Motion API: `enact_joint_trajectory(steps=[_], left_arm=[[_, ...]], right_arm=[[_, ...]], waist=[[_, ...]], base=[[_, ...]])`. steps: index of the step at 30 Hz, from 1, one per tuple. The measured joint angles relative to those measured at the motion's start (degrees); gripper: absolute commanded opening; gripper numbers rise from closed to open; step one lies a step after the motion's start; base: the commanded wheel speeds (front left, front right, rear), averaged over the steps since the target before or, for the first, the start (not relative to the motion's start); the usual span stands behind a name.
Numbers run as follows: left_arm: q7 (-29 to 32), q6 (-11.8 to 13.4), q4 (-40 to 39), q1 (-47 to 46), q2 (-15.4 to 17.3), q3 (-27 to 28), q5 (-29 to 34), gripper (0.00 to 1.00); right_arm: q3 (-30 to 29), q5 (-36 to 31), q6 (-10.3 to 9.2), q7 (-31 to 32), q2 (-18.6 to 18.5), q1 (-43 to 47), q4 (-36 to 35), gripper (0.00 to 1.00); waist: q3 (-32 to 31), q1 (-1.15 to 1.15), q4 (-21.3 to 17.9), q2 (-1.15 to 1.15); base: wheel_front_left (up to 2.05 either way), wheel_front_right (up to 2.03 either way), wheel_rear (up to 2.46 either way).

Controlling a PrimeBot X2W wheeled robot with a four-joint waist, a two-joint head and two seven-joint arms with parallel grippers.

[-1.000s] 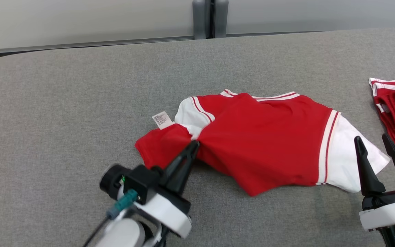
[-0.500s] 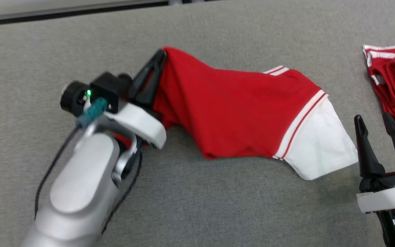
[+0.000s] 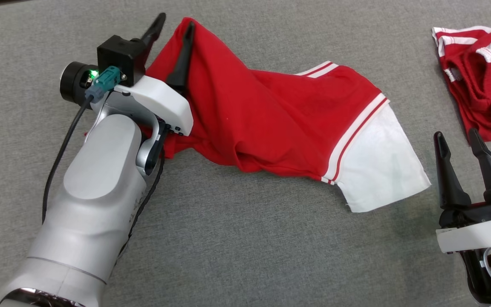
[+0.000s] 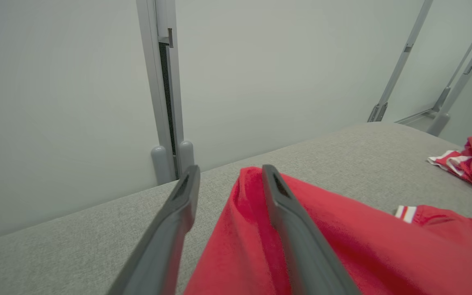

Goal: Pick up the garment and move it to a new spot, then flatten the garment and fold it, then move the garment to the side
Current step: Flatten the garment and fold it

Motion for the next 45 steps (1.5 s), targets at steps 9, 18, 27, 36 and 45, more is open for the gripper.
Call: enact_joint_trajectory(steps=[9, 18, 27, 36, 45], left_arm=[[-2.01, 5.83, -15.95, 8.96, -0.08, 5.39, 3.63, 1.0], [-2.01, 10.21, -34.53, 27.24, 1.45, 12.74, 7.81, 1.0], [-2.0, 10.67, -38.73, 40.07, 2.8, 15.23, 8.21, 1.0], [0.16, 10.96, -39.14, 49.38, 4.6, 14.15, 8.26, 1.0], [1.83, 11.58, -39.94, 53.31, 4.8, 13.51, 7.65, 1.0]], right_arm=[[-0.21, -0.35, 0.0, -0.05, -1.03, -0.01, -0.53, 1.0], [-0.33, -1.72, 0.0, 1.85, -1.72, 1.99, -1.49, 1.0], [0.14, -2.8, 0.0, 4.19, -1.57, 5.12, -2.58, 1.0], [0.59, -4.42, 0.0, 5.42, -1.49, 8.6, -2.61, 1.0], [-0.69, -5.88, 0.0, 6.61, -0.73, 11.89, -4.19, 1.0]], waist=[[-2.94, 0.0, 3.19, 0.0], [-7.56, 0.0, 7.2, 0.0], [-12.93, 0.0, 9.77, 0.0], [-18.15, 0.0, 9.63, 0.0], [-21.7, 0.0, 8.87, 0.0]], base=[[0.0, 0.0, 0.0], [0.0, 0.0, 0.0], [0.0, 0.0, 0.0], [0.0, 0.0, 0.0], [0.0, 0.0, 0.0]])
